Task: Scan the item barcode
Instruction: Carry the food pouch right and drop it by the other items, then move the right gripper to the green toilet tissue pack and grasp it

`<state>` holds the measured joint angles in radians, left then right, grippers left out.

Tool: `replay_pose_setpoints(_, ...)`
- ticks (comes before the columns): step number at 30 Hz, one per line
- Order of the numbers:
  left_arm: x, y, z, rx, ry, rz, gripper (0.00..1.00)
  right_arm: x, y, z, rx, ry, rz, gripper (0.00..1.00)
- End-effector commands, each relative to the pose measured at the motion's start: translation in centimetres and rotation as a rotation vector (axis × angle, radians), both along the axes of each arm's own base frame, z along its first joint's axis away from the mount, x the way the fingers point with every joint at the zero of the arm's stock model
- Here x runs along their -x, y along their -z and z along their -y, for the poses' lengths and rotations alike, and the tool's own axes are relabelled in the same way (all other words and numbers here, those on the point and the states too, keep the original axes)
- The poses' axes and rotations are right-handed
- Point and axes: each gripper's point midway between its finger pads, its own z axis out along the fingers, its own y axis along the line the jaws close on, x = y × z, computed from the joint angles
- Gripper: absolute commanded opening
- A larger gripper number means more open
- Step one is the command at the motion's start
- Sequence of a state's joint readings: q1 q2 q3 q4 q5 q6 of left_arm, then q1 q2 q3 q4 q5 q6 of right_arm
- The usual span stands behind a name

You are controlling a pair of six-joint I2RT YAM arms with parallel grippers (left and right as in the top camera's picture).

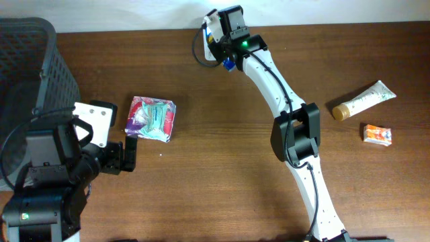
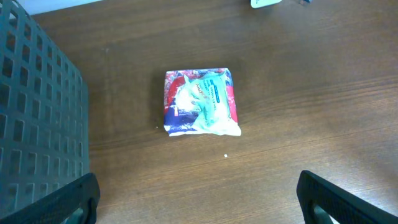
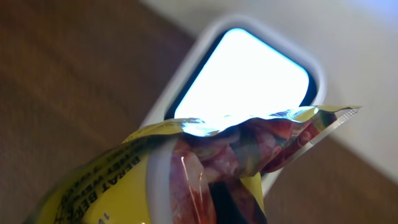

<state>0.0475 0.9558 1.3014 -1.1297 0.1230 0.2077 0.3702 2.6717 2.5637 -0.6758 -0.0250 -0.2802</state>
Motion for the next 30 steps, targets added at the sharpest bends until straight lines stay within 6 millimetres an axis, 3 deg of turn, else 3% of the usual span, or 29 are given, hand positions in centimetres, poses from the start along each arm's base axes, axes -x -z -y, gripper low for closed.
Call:
replay_pose_setpoints(1,0.1,-0.1,0.0,0.013,-0.006,0.001,0.99,1.6,-10.7,1.6,-0.041,0.066,0.077,0.04)
replay_pose_setpoints(5,0.1,-0.1,0.1,0.014,-0.006,0.001,0.99,7.6,-19.2,7.5,-0.022,0.129,0.014,0.04)
replay_pose_setpoints(8,0.1,-0.1,0.1,0.016,-0.004,0.002,0.99,13.1,-24.9,15.6,-0.083,0.325,-0.039,0.04)
replay_pose_setpoints(10,0.1,-0.1,0.1,0.017,-0.004,0.002,0.99,15.6,-26.7,19.9,-0.093,0.418,-0.057,0.04)
replay_pose_setpoints(12,0.1,-0.1,0.1,0.017,-0.003,0.002,0.99,18.9,-26.9,25.8,-0.077,0.546,-0.123,0.04)
replay_pose_setpoints(13,0.1,-0.1,0.3,0.023,0.002,0.002,0.99,20.5,-25.8,29.3,-0.066,0.631,-0.192,0.04)
replay_pose_setpoints(15,0.1,-0.2,0.3,0.025,0.004,0.003,0.99,21.5,-24.2,32.5,-0.064,0.713,-0.261,0.04)
replay_pose_setpoints(17,0.1,-0.2,0.3,0.024,0.004,0.003,0.99,22.5,-21.0,37.6,-0.094,0.872,-0.365,0.04)
replay_pose_setpoints(19,0.0,-0.2,0.3,0.024,0.004,0.003,0.99,22.8,-18.1,40.6,-0.101,0.941,-0.428,0.04)
replay_pose_setpoints(21,0.0,-0.2,0.3,0.024,0.004,0.006,0.99,23.0,-15.0,42.8,-0.107,0.988,-0.479,0.04)
replay_pose_setpoints(25,-0.3,-0.5,0.3,0.023,0.004,0.025,0.99,23.3,-5.9,46.4,-0.121,1.061,-0.564,0.04)
replay_pose_setpoints(27,-0.3,-0.5,0.3,0.023,0.004,0.025,0.99,23.8,-2.4,47.2,-0.124,1.083,-0.580,0.04)
replay_pose_setpoints(30,-0.3,-0.5,0.3,0.023,0.004,0.025,0.99,25.0,1.3,47.5,-0.085,1.106,-0.614,0.04)
